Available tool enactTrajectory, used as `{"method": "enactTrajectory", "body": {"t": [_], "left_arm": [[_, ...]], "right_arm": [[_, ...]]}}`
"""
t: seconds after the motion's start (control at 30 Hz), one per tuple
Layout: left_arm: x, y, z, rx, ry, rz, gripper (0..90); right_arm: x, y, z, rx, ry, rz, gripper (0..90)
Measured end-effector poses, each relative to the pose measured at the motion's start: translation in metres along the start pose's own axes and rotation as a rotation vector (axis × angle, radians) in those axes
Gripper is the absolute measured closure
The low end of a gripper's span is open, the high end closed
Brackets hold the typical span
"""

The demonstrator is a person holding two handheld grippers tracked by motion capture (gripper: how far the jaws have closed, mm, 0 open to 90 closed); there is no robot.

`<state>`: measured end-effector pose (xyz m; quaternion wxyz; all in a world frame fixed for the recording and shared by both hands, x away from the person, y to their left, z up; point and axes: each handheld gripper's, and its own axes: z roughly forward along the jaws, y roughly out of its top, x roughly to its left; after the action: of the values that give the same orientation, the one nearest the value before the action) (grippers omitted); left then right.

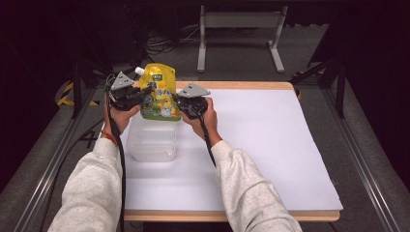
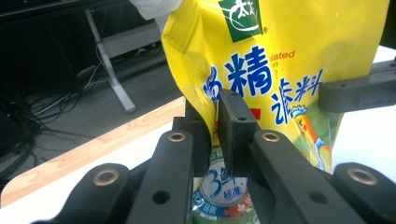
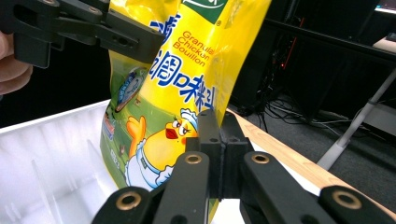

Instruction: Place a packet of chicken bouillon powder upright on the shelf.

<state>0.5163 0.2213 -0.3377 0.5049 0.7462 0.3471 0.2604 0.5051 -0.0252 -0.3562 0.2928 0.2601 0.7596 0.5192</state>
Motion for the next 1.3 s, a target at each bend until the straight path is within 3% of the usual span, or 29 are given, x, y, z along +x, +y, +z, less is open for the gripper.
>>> {"method": "enactTrajectory", "body": {"t": [0.43,0.63,0.8,0.9,1.17,1.3], "left_arm": [[0.001,0.005,0.0,0.011,0.027,0.034,81.1],[0.004,-0.006,0.005,0.03,0.029,0.014,80.9],[0.012,-0.013,0.003,0.018,0.01,-0.032,80.8],[0.015,-0.015,-0.002,-0.004,-0.006,-0.058,80.5],[0.017,-0.027,-0.01,0.012,0.005,-0.058,80.1],[0.018,-0.026,-0.013,0.006,0.004,-0.06,80.1]], "right_arm": [[-0.006,0.006,0.004,-0.015,-0.022,-0.005,90.0],[-0.003,-0.003,0.012,0.004,-0.013,0.004,90.0],[0.0,-0.003,0.014,-0.003,-0.003,0.001,90.0],[0.004,-0.001,0.014,-0.004,0.034,0.016,90.0],[0.012,0.001,0.013,0.002,0.061,0.008,89.8],[0.016,0.004,0.014,0.014,0.049,-0.01,89.7]]}}
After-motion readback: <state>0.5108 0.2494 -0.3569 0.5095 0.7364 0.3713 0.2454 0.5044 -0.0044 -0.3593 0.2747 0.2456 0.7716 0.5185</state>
